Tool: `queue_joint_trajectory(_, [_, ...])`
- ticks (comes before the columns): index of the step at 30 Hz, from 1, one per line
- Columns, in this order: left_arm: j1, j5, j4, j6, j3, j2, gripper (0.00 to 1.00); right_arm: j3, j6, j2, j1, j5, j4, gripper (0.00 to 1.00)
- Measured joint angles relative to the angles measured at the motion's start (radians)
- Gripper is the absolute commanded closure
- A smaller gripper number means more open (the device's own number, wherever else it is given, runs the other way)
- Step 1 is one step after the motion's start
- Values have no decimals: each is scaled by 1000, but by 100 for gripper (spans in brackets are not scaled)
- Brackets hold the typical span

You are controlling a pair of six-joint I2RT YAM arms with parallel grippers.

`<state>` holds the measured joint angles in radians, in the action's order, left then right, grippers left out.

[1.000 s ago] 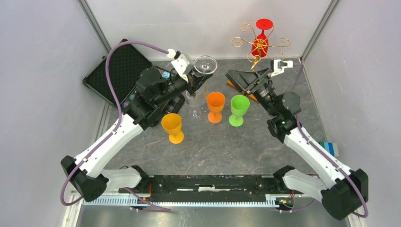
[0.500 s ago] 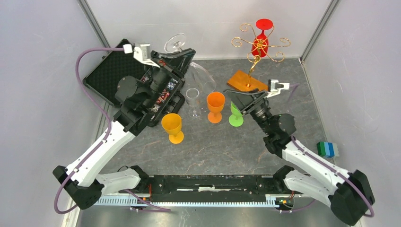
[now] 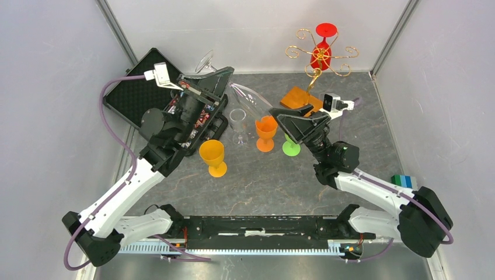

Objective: Take the wine glass off the wine glass rack

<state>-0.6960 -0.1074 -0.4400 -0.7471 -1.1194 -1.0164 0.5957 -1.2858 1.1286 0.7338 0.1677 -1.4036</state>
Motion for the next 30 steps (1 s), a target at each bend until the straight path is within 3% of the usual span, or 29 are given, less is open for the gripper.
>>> queue_joint_trajectory(7, [0, -27, -27, -26, 22, 3, 98, 12, 28, 1, 28, 6, 19, 28])
queue_joint_trajectory(13, [0, -70, -40, -26, 47, 27, 98, 12, 171, -109, 54, -53, 148, 26])
queue_joint_trajectory(22, [0, -85, -49, -36, 47, 29, 98, 46, 258, -113, 72, -104, 376, 38])
queue_joint_trajectory(30, [0, -83, -49, -69, 55, 30, 98, 57, 251, -50, 76, -63, 326, 52])
